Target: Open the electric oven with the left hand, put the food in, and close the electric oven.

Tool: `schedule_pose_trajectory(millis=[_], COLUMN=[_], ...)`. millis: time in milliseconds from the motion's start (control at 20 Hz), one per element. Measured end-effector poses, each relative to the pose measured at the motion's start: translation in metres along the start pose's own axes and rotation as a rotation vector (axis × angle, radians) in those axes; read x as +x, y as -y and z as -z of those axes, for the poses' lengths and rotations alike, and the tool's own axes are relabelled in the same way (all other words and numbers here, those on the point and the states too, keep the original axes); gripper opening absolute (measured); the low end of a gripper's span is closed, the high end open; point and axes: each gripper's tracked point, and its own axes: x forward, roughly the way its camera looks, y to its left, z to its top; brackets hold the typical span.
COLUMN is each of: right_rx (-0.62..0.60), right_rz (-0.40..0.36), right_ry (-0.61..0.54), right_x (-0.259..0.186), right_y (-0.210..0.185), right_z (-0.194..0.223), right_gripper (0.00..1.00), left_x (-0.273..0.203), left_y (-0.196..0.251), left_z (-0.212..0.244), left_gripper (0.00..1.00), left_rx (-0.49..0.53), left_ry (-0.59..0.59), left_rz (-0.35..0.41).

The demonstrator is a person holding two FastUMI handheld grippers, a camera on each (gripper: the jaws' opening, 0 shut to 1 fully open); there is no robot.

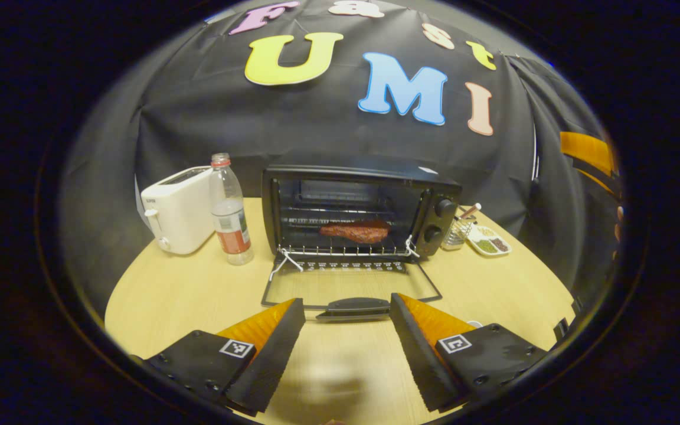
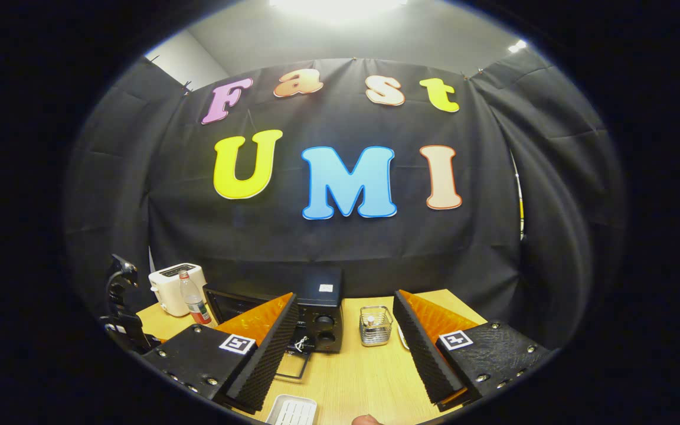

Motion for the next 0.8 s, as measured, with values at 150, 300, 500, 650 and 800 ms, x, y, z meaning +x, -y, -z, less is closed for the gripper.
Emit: schedule_pose_trajectory(millis=[150,300,500,650,800], right_rx=[-0.001,-0.002,-0.009,-0.008,-0.011], right_rz=[0.059,0.115,0.171,0.192,0.206], right_ry=[-0.001,-0.001,-0.01,-0.028,-0.04], right_x=[-0.01,-0.021,-0.034,-0.041,-0.044], right_y=[0.021,0.04,0.059,0.067,0.072], right_z=[-0.002,-0.004,-0.002,0.003,0.007], right_gripper=[0.98,0.98,0.98,0.98,0.98], left_x=[0.017,0.035,0.052,0.065,0.073], left_y=[0.006,0.015,0.02,0.019,0.017], left_z=[0.018,0.036,0.056,0.07,0.077], left_gripper=[0.98,0.98,0.98,1.0,0.98], left_rx=[0.014,0.012,0.022,0.022,0.021], left_ry=[-0.063,-0.129,-0.198,-0.245,-0.267], left_rz=[0.02,0.033,0.043,0.037,0.022])
